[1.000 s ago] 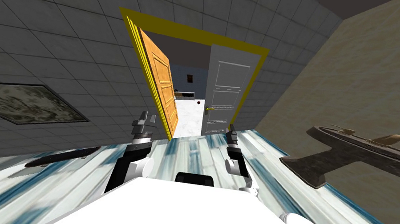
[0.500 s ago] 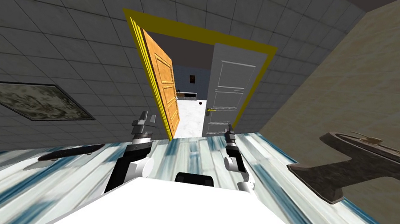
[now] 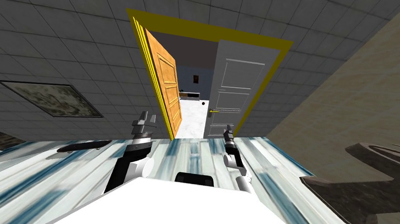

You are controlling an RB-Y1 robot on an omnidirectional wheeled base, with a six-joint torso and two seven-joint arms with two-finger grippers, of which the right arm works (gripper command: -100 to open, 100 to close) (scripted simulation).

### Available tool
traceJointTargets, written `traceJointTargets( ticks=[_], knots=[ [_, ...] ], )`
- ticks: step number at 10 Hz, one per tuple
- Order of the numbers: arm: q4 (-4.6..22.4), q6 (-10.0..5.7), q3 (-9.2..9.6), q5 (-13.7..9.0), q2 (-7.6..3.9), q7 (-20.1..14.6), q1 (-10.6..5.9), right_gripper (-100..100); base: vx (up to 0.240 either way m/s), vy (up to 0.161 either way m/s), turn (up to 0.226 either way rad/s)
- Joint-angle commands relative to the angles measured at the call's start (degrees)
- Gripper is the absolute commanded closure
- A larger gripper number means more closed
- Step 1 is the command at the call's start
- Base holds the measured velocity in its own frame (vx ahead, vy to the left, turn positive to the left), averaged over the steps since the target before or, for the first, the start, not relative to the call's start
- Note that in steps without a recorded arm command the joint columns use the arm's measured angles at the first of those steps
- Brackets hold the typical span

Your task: Push the door open

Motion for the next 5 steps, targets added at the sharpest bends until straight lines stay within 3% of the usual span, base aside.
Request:
traceJointTargets(
  ticks=[1, 5],
  knots=[
    [2.6, 0.19, 0.09, -1.0, -0.28, 0.4, -1.56, -100, 0.098, -0.057, 0.119],
    [8.5, 0.62, 0.24, -3.6, -1.23, 1.0, -5.21, -100, 0.084, -0.048, 0.112]
  ],
)
